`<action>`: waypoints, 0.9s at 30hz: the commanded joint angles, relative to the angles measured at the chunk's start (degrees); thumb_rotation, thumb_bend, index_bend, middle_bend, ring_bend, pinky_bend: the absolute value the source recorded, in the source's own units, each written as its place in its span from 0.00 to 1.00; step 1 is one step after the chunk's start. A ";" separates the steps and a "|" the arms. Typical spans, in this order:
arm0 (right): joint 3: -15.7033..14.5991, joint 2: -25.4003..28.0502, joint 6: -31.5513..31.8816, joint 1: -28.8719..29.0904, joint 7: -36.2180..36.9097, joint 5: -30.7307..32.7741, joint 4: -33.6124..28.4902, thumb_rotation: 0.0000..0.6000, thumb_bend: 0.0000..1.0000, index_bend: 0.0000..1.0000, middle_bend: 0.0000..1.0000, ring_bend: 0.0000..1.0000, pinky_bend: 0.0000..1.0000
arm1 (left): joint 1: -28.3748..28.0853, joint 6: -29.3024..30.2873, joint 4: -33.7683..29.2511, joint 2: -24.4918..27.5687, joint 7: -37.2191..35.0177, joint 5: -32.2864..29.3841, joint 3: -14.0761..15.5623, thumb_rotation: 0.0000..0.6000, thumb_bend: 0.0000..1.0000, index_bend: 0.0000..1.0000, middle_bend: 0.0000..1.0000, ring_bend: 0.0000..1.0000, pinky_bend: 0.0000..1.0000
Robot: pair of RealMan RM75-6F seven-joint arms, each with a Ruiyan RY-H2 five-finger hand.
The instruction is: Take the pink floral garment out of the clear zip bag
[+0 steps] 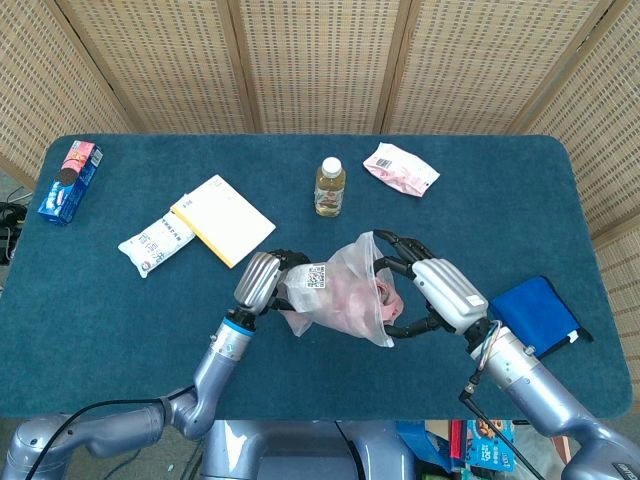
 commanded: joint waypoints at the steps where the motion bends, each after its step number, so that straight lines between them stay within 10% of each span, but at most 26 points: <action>1: 0.27 -0.83 -0.19 0.67 -0.66 0.91 0.18 1.00 0.19 0.31 0.00 0.00 0.00 | -0.10 0.01 -0.20 -0.13 -0.21 -0.08 0.11 1.00 0.09 0.65 0.66 0.60 0.54; 27: -0.35 -2.93 -2.96 4.80 -7.64 4.31 -0.74 1.00 0.12 0.28 0.00 0.00 0.00 | -0.82 0.66 -5.78 -0.05 1.97 -2.30 -1.57 1.00 0.09 0.65 0.66 0.60 0.54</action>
